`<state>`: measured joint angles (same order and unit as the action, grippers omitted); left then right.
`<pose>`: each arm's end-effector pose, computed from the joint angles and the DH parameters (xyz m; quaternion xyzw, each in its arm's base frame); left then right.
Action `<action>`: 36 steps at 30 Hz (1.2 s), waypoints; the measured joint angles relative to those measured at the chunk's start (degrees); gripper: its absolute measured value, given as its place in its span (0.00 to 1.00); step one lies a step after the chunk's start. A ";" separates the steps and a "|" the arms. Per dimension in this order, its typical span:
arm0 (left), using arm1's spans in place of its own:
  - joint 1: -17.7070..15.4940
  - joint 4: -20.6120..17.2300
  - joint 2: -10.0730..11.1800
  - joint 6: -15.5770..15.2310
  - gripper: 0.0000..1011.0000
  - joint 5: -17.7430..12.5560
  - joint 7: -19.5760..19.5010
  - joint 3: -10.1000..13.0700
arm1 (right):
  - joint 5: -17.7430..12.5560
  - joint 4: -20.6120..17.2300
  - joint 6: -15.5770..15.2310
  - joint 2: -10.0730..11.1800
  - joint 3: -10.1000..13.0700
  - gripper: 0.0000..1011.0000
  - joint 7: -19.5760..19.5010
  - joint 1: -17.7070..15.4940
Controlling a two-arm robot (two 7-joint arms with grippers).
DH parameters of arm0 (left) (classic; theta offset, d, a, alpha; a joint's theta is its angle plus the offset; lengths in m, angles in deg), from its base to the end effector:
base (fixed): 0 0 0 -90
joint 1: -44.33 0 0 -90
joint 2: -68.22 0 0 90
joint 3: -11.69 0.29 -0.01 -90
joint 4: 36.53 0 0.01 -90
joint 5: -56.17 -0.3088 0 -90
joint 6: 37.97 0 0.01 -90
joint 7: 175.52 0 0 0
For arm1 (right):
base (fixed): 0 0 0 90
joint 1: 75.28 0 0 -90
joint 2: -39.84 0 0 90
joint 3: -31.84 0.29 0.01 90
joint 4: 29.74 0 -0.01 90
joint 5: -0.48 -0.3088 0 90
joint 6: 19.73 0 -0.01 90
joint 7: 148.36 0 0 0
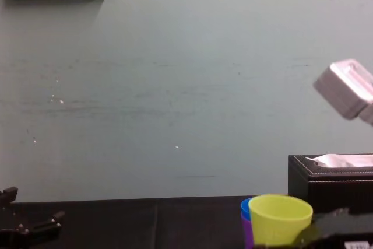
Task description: Stack the three plastic cups sequentially using one hand.
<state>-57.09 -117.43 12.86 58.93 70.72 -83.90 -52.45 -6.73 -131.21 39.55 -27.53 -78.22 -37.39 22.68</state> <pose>0.3580 0.0827 -0.3023 0.1415 -0.1323 0.5799 0.7913 0.3381 0.0102 -0.2214 -0.2222 0.0202 -0.4276 0.8760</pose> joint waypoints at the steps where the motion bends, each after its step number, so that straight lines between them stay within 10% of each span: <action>1: 0.00 0.00 0.00 0.00 0.99 0.00 0.00 0.00 | 0.00 0.00 0.00 0.00 0.00 0.72 0.00 0.00; 36: 0.00 0.00 0.00 0.00 0.99 0.00 0.00 0.00 | -1.95 13.72 -2.76 -4.41 0.32 0.72 -0.14 16.94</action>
<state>-57.10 -117.43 12.86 58.93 70.72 -83.90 -52.45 -8.69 -117.49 36.80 -31.93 -77.90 -37.54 39.62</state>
